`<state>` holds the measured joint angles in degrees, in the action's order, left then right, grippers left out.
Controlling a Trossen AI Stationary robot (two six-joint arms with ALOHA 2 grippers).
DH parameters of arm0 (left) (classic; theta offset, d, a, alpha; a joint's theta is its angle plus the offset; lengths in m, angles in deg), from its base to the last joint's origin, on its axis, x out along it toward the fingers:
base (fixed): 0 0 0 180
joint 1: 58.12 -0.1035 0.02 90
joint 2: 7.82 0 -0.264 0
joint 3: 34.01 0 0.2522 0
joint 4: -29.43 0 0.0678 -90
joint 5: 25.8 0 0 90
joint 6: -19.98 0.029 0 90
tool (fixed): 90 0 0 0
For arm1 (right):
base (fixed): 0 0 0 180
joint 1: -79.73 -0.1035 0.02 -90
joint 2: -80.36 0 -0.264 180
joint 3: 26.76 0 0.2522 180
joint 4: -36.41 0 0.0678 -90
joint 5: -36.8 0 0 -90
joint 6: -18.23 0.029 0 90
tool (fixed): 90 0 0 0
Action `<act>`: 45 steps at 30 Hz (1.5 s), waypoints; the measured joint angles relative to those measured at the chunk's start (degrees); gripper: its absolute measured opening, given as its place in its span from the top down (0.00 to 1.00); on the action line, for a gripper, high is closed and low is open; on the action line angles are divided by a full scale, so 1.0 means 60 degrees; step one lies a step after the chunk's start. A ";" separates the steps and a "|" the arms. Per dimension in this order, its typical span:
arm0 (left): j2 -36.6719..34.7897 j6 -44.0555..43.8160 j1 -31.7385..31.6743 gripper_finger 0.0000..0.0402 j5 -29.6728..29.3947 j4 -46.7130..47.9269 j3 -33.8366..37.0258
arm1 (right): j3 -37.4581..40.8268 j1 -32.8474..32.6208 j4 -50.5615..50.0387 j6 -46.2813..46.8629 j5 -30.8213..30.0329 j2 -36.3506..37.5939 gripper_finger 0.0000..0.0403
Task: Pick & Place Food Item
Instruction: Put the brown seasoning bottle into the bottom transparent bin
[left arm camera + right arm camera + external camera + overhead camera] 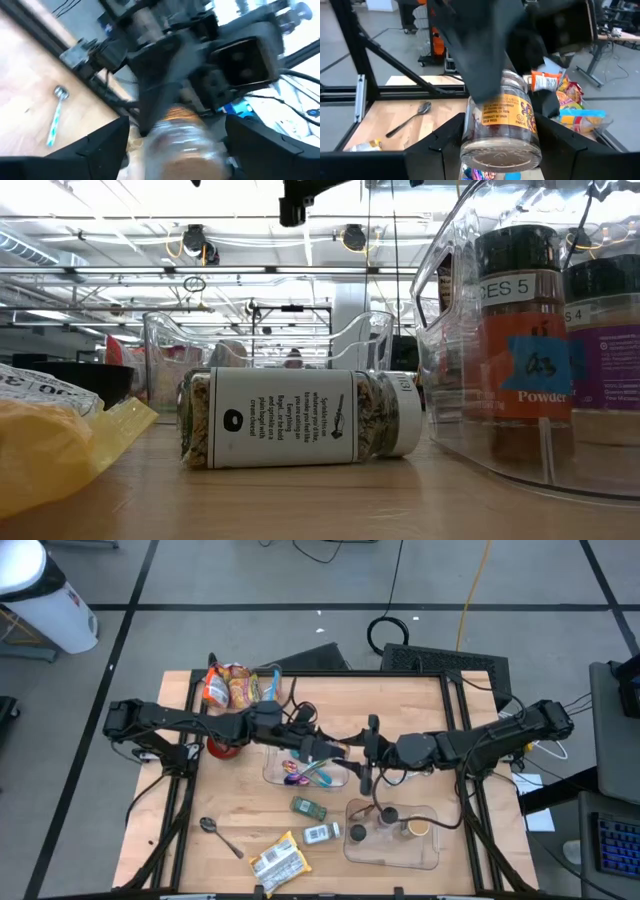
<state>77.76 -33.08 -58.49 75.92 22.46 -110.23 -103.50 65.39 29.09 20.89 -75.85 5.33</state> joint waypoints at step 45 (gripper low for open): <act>-0.0709 0.2727 0.0066 0.17 -0.0989 -0.2820 0.0004 | -0.0011 0.0970 0.4272 0.2160 -0.0383 0.0266 0.54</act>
<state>73.51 -16.72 -58.09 69.99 5.54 -110.21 -103.57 71.21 54.72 33.85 -78.15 6.93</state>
